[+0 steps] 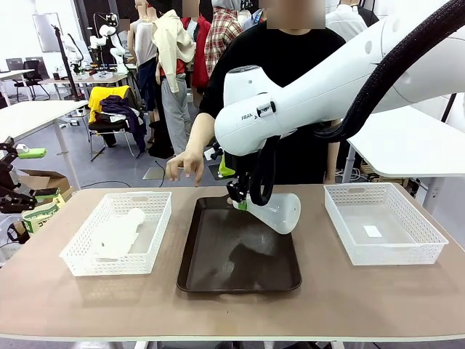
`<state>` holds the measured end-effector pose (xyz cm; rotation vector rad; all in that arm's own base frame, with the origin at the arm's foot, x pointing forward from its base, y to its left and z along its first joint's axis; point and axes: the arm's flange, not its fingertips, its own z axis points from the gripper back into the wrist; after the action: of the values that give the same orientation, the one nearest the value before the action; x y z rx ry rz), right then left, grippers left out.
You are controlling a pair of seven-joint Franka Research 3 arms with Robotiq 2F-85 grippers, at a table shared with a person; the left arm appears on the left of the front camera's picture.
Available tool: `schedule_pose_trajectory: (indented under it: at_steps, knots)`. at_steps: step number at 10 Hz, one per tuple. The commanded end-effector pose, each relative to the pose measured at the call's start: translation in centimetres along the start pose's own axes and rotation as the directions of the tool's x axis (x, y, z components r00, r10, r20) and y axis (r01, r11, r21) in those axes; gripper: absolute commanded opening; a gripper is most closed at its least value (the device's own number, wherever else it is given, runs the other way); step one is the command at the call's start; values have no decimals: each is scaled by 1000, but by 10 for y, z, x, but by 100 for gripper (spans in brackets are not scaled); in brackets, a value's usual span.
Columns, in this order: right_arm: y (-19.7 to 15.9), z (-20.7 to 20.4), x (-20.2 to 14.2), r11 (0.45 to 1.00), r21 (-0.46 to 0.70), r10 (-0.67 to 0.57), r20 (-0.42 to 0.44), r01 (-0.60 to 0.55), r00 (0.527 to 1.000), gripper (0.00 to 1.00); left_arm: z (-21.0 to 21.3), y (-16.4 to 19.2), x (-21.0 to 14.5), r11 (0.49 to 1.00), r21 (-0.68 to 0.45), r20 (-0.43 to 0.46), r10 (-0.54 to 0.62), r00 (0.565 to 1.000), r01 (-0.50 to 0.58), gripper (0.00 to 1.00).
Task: Prepare the laboratory tools.
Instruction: Place the picked Big flask upright in the Handle tray as instructed by the person.
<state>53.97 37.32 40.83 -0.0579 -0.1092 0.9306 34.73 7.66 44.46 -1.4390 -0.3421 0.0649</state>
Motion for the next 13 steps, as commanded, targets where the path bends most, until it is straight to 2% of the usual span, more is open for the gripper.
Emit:
schedule_pose_trajectory:
  at_steps: [1, 13]
  knots:
    - [0, 1, 0, 1000, -2, 1, 1, -1, 1000, 0, 2, 0, -2, 1000, -5, -7, -9, 1000, 9, 100]
    - [0, 1, 0, 1000, -2, 1, 1, -1, 1000, 0, 2, 0, -2, 1000, -5, -7, -9, 1000, 9, 100]
